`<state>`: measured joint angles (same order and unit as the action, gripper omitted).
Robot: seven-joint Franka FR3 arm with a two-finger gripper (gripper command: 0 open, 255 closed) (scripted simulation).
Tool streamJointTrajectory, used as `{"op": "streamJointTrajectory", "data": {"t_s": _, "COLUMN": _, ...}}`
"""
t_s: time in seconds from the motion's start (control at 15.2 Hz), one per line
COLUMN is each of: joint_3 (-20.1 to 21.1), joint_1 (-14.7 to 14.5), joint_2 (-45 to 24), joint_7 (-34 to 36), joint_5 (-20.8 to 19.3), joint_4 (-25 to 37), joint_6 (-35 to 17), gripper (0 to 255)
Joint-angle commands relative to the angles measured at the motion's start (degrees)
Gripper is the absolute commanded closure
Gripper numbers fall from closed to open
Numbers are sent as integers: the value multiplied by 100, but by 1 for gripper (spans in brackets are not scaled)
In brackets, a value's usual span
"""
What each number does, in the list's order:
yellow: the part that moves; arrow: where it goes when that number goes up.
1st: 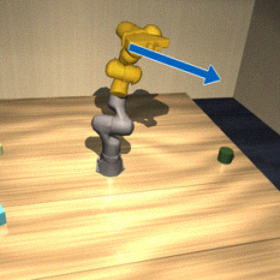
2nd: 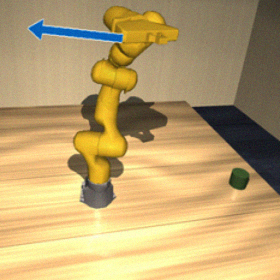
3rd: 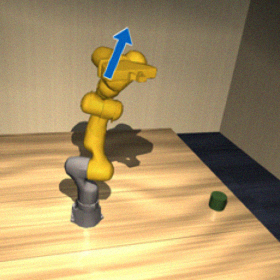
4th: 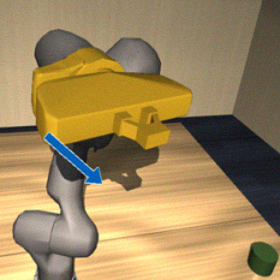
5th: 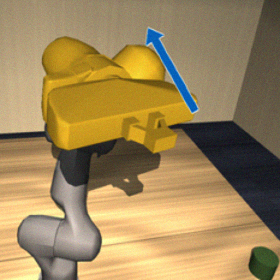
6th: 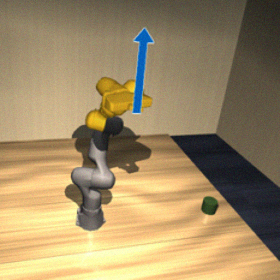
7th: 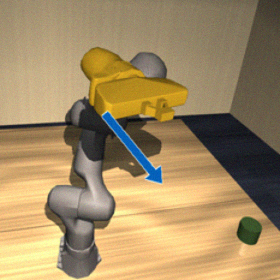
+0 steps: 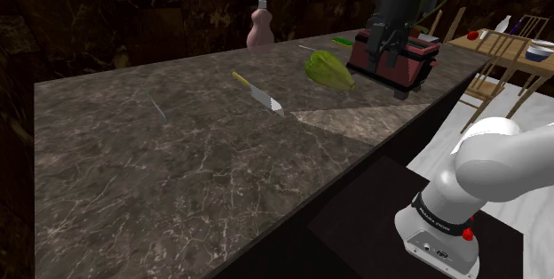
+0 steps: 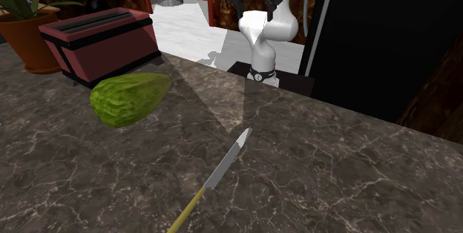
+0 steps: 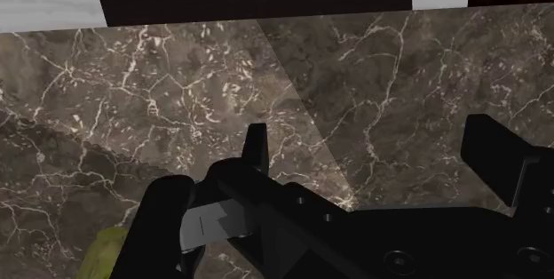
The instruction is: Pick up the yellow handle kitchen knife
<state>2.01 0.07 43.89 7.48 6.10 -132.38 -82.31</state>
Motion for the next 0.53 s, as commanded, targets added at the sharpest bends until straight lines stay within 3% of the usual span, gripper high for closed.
{"op": "streamJointTrajectory", "data": {"t_s": 0.0, "joint_3": 0, "joint_1": 0, "joint_2": 0, "joint_7": 0, "joint_5": 0, "joint_4": 0, "joint_6": 0, "gripper": 0}}
{"op": "streamJointTrajectory", "data": {"t_s": 0.46, "joint_3": 136, "joint_1": -17, "joint_2": -1239, "joint_7": 30, "joint_5": 124, "joint_4": 169, "joint_6": -1192, "gripper": 0}}
